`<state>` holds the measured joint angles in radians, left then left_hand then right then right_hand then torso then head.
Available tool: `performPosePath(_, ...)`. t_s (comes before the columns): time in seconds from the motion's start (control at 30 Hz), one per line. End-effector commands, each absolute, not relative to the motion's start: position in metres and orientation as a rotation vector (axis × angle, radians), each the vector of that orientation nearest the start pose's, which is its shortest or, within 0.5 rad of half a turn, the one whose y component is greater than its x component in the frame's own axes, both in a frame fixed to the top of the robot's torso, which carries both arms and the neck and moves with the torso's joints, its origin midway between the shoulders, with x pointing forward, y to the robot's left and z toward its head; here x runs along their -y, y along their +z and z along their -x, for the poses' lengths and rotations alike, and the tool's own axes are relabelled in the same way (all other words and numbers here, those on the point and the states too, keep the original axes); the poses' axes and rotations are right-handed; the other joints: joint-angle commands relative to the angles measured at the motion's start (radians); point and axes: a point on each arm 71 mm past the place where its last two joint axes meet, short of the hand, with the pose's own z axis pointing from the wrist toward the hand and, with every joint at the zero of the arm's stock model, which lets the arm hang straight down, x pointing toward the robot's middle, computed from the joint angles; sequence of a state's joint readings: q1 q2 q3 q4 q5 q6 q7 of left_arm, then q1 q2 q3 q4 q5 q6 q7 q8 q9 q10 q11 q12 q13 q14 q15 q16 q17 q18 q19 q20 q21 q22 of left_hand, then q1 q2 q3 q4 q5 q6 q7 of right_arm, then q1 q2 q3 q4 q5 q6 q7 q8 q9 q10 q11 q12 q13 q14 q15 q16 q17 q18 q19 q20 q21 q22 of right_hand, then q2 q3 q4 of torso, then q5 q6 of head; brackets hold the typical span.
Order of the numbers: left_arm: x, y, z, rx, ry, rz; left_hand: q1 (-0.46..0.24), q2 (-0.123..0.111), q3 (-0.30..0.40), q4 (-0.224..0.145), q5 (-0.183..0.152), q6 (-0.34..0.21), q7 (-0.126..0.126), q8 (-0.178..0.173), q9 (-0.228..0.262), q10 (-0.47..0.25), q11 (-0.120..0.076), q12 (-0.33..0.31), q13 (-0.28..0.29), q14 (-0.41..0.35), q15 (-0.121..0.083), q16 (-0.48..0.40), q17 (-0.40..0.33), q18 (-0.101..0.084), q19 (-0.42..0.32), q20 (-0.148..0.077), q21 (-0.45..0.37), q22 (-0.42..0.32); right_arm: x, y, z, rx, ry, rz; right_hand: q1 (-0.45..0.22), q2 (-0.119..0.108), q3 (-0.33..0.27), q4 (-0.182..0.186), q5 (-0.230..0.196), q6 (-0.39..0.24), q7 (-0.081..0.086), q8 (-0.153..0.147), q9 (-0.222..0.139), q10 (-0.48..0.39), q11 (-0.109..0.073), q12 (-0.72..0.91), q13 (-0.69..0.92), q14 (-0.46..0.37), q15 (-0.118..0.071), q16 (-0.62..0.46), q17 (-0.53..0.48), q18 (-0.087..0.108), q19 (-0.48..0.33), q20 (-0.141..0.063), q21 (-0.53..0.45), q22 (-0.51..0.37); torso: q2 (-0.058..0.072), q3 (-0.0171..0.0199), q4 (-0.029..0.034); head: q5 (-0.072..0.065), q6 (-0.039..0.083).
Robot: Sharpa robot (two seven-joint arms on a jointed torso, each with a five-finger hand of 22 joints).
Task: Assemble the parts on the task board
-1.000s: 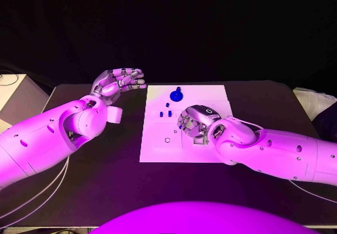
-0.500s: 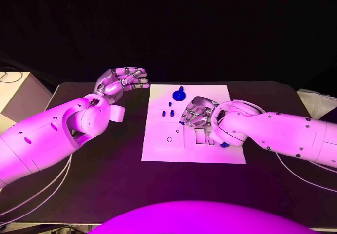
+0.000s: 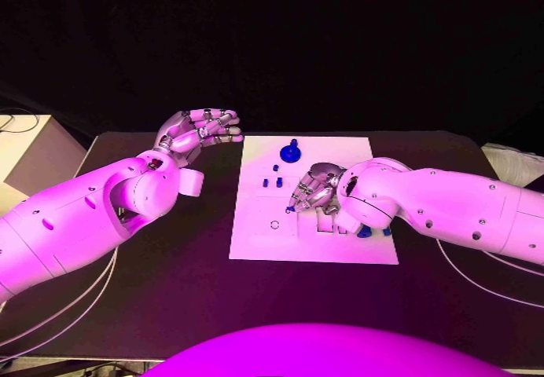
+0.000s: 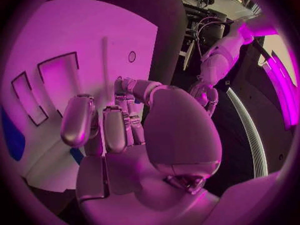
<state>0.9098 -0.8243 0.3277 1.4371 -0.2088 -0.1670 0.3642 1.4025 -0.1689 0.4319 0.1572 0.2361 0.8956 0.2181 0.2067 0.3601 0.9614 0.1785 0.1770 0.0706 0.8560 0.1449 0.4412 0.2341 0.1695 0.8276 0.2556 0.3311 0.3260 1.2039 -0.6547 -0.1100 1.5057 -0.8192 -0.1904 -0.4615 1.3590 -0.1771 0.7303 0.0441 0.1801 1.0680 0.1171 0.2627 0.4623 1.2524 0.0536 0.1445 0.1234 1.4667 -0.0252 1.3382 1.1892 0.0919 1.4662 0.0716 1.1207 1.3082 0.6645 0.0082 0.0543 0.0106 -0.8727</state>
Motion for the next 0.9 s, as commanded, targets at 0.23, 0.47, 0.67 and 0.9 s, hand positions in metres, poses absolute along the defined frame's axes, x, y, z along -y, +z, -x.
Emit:
performPosePath(0.23,-0.2323,-0.1938,-0.4954,-1.338,-1.663,1.084,0.009,-0.001,-0.006,-0.002,-0.001,-0.006,0.004,0.005,-0.001,-0.01,0.002,0.005,0.001,-0.006,0.0,-0.002,0.001,0.011,0.008,-0.003,-0.006,-0.002,0.123,-0.2392,-0.4663,-2.28,0.63,-0.431,-0.004,0.005,0.003,-0.004,0.006,-0.006,0.004,0.005,0.001,0.008,-0.001,-0.006,0.001,0.031,-0.006,-0.002,0.001,-0.009,0.013,-0.009,-0.004,0.004,0.0,0.0011,-0.0006,-0.003,0.0)
performPosePath(0.47,-0.232,-0.1939,-0.4954,-1.339,-1.663,1.084,0.009,-0.001,-0.006,-0.002,-0.001,-0.006,0.004,0.005,-0.001,-0.01,0.002,0.005,0.001,-0.006,0.0,-0.002,0.001,0.011,0.008,-0.003,-0.006,-0.002,0.1197,-0.237,-0.4668,-2.254,0.604,-0.389,-0.004,0.005,0.003,-0.004,0.006,-0.006,0.004,0.005,0.001,0.008,-0.001,-0.006,0.001,0.031,-0.006,-0.002,0.001,-0.009,0.013,-0.009,-0.004,0.004,0.0,0.001,0.0005,-0.004,0.0)
performPosePath(0.67,-0.2324,-0.194,-0.4955,-1.339,-1.662,1.085,0.011,-0.001,-0.007,-0.002,-0.001,-0.007,0.004,0.005,-0.002,-0.012,0.002,0.004,0.001,-0.008,0.001,-0.003,0.002,0.011,0.008,-0.003,-0.008,-0.003,0.1197,-0.2348,-0.4687,-2.216,0.577,-0.36,-0.005,0.005,0.003,-0.005,0.007,-0.007,0.004,0.005,0.002,0.008,-0.001,-0.007,0.002,0.031,-0.006,-0.003,0.0,-0.009,0.013,-0.008,-0.005,0.004,0.0,0.0003,-0.0002,-0.004,0.0)
performPosePath(0.9,-0.2323,-0.1941,-0.4955,-1.34,-1.662,1.085,0.011,-0.001,-0.007,-0.002,-0.001,-0.007,0.004,0.005,-0.002,-0.012,0.002,0.004,0.001,-0.008,0.001,-0.003,0.002,0.011,0.008,-0.003,-0.008,-0.003,0.1184,-0.2336,-0.4697,-2.197,0.562,-0.34,-0.005,0.005,0.002,-0.006,0.007,-0.007,0.004,0.006,0.002,0.008,-0.001,-0.007,0.002,0.031,-0.006,-0.003,-0.001,-0.008,0.013,-0.008,-0.006,0.003,0.0,0.0005,-0.0002,-0.005,0.0)
